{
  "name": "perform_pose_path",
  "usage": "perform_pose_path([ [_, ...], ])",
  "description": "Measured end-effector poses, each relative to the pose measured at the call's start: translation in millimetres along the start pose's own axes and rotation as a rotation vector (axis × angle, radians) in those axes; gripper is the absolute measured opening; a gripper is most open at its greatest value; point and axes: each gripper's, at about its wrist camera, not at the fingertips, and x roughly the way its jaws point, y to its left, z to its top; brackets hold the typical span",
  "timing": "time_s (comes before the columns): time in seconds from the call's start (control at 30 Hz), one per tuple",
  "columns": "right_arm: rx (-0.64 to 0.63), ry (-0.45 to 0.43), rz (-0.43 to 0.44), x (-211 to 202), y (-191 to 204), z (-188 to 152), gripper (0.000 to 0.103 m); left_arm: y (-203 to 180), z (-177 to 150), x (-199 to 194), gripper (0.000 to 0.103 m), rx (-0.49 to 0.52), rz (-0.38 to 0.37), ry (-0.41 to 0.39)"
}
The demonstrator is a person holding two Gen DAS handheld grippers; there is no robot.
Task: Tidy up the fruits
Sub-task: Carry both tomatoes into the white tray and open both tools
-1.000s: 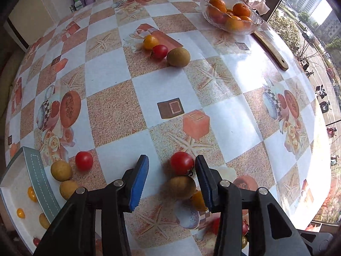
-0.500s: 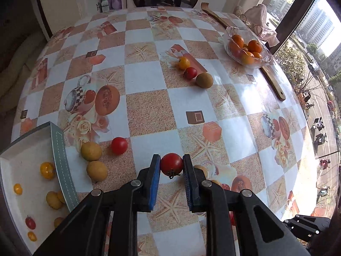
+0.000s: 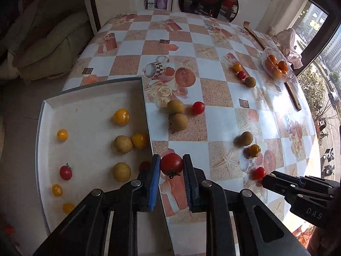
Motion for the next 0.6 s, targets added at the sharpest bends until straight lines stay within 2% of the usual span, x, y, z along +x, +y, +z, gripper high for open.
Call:
perform_pose_path([
  [0.3, -0.161, 0.025, 0.077, 22.6, 79.1, 27.2, 0.023, 72.4, -39.3, 7.6, 0.022, -0.14, 0.103, 0.043],
  [0.6, -0.283, 0.084, 0.15, 71.5, 159.6, 58.3, 0.023, 102.3, -57.4, 30.3, 0.022, -0.221, 0.128, 0.074],
])
